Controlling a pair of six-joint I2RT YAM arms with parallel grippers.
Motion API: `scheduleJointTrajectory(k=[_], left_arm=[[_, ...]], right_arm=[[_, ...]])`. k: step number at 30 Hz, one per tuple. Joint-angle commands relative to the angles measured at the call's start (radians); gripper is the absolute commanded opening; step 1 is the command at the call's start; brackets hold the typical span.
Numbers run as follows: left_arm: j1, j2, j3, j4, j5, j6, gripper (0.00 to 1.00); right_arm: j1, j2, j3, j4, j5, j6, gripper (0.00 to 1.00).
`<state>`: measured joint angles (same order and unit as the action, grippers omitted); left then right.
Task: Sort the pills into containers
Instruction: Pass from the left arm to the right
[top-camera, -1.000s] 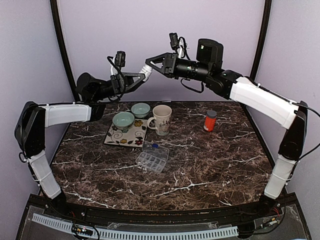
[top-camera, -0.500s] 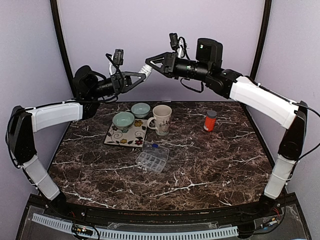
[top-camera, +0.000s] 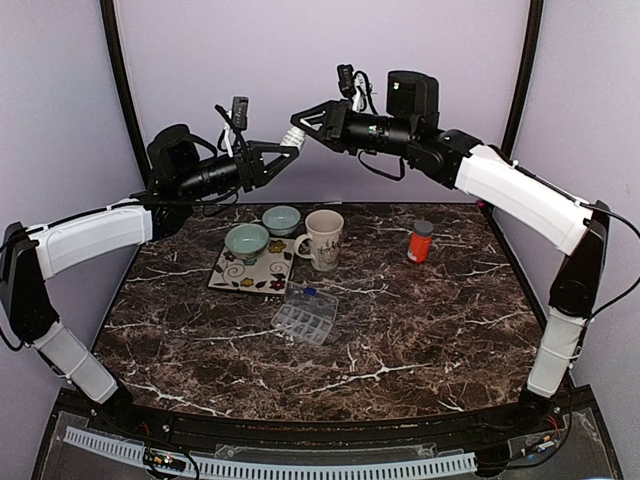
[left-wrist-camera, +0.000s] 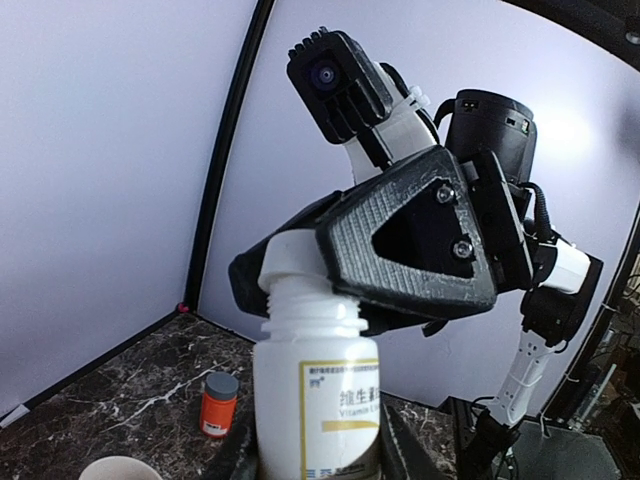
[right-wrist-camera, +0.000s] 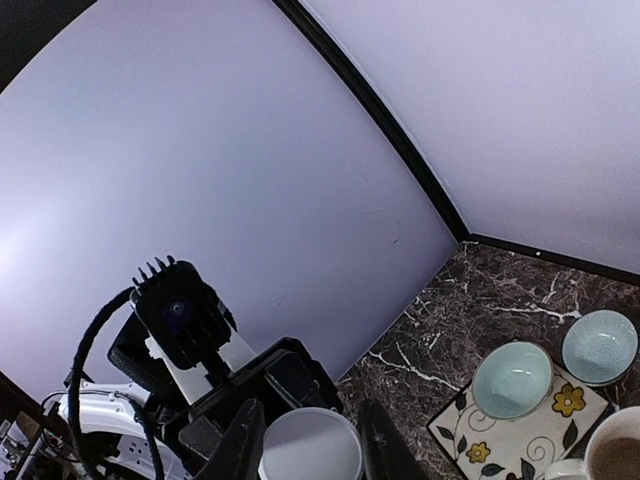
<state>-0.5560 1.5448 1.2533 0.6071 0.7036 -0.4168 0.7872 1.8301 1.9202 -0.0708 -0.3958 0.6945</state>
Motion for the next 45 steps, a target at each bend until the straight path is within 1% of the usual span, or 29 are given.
scheduleJointTrajectory(k=[1, 5, 6, 12, 17, 25, 34, 45], left_arm=[[-0.053, -0.074, 0.04, -0.037, -0.109, 0.157, 0.01], [-0.053, -0.093, 0.036, -0.07, -0.159, 0.206, 0.01], [-0.074, -0.101, 0.032, -0.073, -0.175, 0.214, 0.01], [-0.085, -0.153, -0.029, -0.051, -0.294, 0.267, 0.01], [-0.106, -0.173, -0.046, -0.047, -0.382, 0.319, 0.01], [-0.125, -0.172, -0.034, -0.067, -0.427, 0.377, 0.01], [-0.159, -0.18, -0.038, -0.081, -0.542, 0.471, 0.01], [-0.182, -0.182, -0.053, -0.046, -0.64, 0.548, 0.01]], right_arm=[[0.054, 0.068, -0.012, -0.16, -0.052, 0.002, 0.1], [0.056, 0.067, -0.011, -0.187, -0.044, -0.01, 0.09], [0.058, 0.068, -0.009, -0.197, -0.04, -0.015, 0.09], [0.058, 0.056, -0.007, -0.236, -0.02, -0.036, 0.09], [0.06, 0.067, 0.01, -0.258, -0.012, -0.034, 0.08], [0.061, 0.082, 0.031, -0.297, -0.009, -0.035, 0.07], [0.07, 0.115, 0.098, -0.385, 0.022, -0.039, 0.06], [0.079, 0.144, 0.14, -0.467, 0.068, -0.042, 0.04]])
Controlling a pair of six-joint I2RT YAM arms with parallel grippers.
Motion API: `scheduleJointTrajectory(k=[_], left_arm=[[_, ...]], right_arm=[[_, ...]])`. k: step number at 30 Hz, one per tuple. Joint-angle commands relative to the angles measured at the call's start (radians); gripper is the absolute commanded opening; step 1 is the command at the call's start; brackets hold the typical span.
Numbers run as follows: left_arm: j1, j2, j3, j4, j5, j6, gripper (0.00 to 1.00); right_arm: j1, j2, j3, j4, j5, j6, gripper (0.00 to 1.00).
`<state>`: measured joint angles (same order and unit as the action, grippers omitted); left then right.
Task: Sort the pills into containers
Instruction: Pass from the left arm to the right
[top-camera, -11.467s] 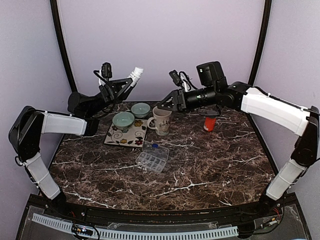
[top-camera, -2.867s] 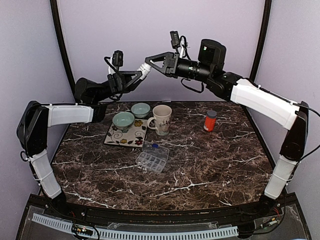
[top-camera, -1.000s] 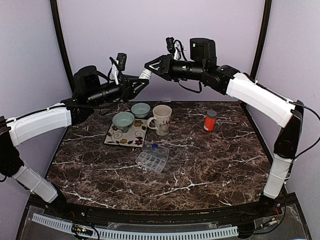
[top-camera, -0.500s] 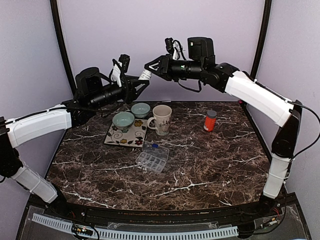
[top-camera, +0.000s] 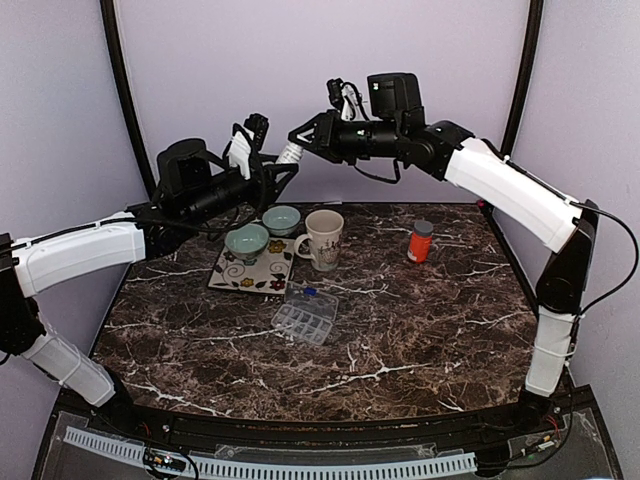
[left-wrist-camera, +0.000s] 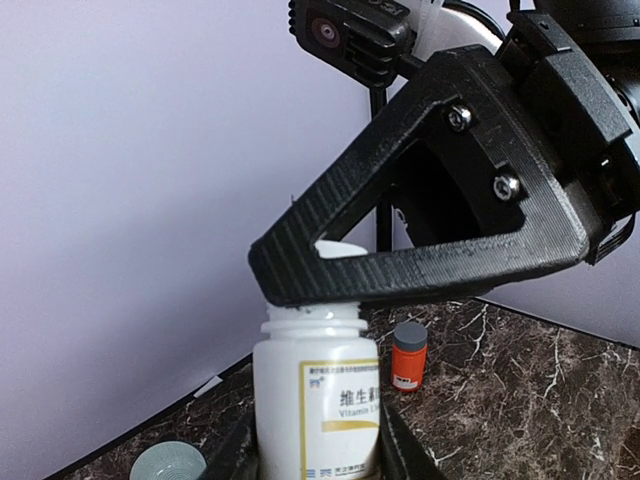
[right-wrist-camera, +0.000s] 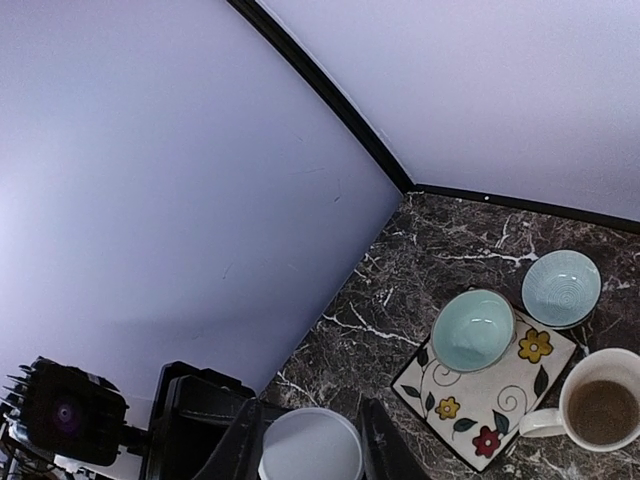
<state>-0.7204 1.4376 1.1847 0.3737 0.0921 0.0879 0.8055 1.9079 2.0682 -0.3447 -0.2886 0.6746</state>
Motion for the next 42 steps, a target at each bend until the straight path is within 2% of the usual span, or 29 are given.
scheduleJointTrajectory(k=[1, 6, 20, 22, 27, 37, 39, 42], left_arm=[[-0.017, -0.077, 0.013, 0.192, -0.029, 0.044, 0.01], [-0.019, -0.094, -0.025, 0.231, -0.027, 0.029, 0.0], [-0.018, -0.142, -0.095, 0.241, -0.021, -0.009, 0.0], [-0.019, -0.148, -0.101, 0.24, -0.018, -0.013, 0.0], [-0.018, -0.155, -0.099, 0.227, -0.011, -0.018, 0.0], [-0.019, -0.16, -0.09, 0.221, -0.029, -0.033, 0.02], [-0.018, -0.161, -0.09, 0.222, -0.026, -0.038, 0.05], [-0.018, -0.165, -0.095, 0.231, -0.022, -0.051, 0.14]], right_arm=[[0.062, 0.067, -0.005, -0.199, -0.036, -0.022, 0.04], [0.064, 0.05, -0.024, -0.185, -0.034, -0.026, 0.05], [0.063, 0.007, -0.078, -0.136, -0.046, -0.027, 0.24], [0.062, 0.004, -0.08, -0.135, -0.046, -0.028, 0.23], [0.061, 0.005, -0.085, -0.137, -0.058, -0.029, 0.14], [0.064, 0.008, -0.082, -0.161, -0.047, -0.019, 0.05], [0.064, 0.009, -0.08, -0.167, -0.043, -0.02, 0.04], [0.065, 0.012, -0.075, -0.171, -0.043, -0.019, 0.03]])
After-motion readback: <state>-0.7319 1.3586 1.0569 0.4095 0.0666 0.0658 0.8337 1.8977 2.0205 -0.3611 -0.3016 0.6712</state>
